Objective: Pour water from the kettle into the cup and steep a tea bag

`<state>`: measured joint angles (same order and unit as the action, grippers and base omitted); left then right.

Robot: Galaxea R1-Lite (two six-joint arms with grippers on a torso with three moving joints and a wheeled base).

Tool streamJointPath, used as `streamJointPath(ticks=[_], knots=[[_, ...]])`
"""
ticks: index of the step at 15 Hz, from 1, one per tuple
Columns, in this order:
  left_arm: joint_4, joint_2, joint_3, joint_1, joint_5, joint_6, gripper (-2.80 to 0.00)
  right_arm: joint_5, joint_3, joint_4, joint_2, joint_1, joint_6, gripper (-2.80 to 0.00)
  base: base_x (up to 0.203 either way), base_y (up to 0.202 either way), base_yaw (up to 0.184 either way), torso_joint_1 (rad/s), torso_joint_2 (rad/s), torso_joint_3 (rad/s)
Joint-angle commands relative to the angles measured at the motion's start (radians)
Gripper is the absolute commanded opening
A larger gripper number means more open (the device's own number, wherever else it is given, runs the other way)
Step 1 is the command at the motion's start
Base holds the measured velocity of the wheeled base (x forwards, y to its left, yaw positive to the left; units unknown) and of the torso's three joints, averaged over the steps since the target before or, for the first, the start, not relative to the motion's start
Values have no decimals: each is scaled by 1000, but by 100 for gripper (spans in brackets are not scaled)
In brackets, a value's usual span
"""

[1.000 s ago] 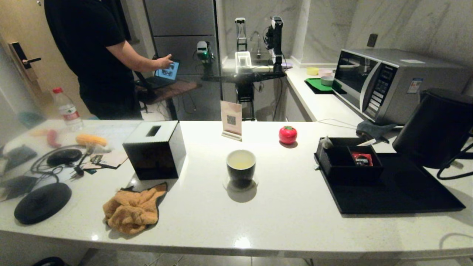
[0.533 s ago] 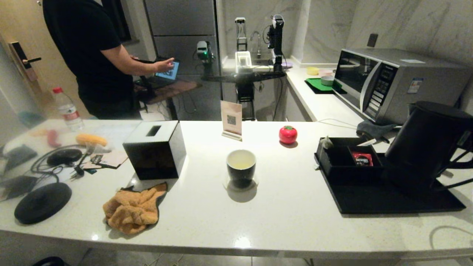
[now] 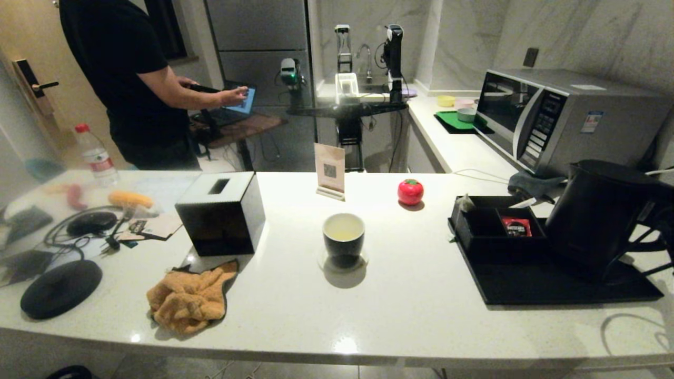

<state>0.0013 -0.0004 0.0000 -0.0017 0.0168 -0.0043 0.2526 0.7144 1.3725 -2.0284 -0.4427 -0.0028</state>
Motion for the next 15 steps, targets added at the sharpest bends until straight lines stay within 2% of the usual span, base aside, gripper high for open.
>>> streamJointPath(ticks=[1, 15], knots=[[0, 0, 0, 0, 0, 0, -280, 1, -10, 5, -30, 0, 0, -280, 0, 0, 0, 0, 0, 0], [0, 0, 0, 0, 0, 0, -280, 2, -27, 142, -110, -1, -3, -280, 0, 0, 0, 0, 0, 0]])
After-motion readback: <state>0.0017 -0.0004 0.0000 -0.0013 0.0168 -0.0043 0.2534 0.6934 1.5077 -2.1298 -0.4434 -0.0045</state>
